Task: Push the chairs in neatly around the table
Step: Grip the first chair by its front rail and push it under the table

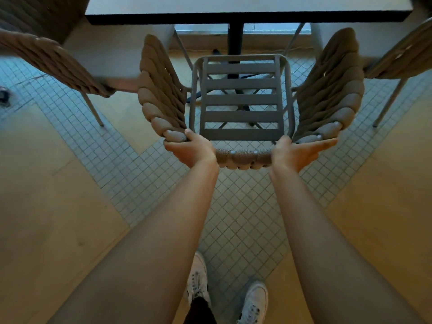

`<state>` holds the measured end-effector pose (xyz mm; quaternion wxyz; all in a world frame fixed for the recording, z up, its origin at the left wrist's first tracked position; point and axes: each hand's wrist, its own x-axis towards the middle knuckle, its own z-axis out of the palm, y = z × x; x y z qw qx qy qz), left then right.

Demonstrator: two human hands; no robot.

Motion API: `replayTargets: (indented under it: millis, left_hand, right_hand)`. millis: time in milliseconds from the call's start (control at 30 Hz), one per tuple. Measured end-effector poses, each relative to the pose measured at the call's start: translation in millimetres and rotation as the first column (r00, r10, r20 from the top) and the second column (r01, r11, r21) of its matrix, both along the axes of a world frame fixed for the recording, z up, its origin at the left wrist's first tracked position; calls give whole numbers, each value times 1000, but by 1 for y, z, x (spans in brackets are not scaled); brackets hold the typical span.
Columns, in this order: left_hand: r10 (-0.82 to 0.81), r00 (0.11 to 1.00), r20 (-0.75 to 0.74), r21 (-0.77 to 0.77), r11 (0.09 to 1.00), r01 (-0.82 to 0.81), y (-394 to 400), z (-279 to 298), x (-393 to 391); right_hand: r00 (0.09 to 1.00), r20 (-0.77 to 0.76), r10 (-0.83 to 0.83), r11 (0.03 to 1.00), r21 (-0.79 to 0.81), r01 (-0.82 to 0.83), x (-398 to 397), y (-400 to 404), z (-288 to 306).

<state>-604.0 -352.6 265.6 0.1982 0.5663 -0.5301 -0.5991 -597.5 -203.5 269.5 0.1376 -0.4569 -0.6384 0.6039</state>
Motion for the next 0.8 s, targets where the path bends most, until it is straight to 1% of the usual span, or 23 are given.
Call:
replayTargets:
  millis: [167,267,533,800]
  left_hand:
    - [-1,1000,-23,28,1000,2,1,-1,-4]
    - [3,1000,-28,-1,1000,-3,0,0,-3]
    - [19,1000,-10,-4,1000,-19,0,-2,9]
    - [20,1000,9,-25,999,-20,-3,-4,12]
  right_hand:
    - [1000,-15,-21,1000,-3,21,-5,2,-2]
    - [999,-23,-35,999,-23,34,-4,2,-1]
    - [999,27,-30,999,-36,31,6,4,-3]
    - [1000,26,-14,998,-59,15,10,1,2]
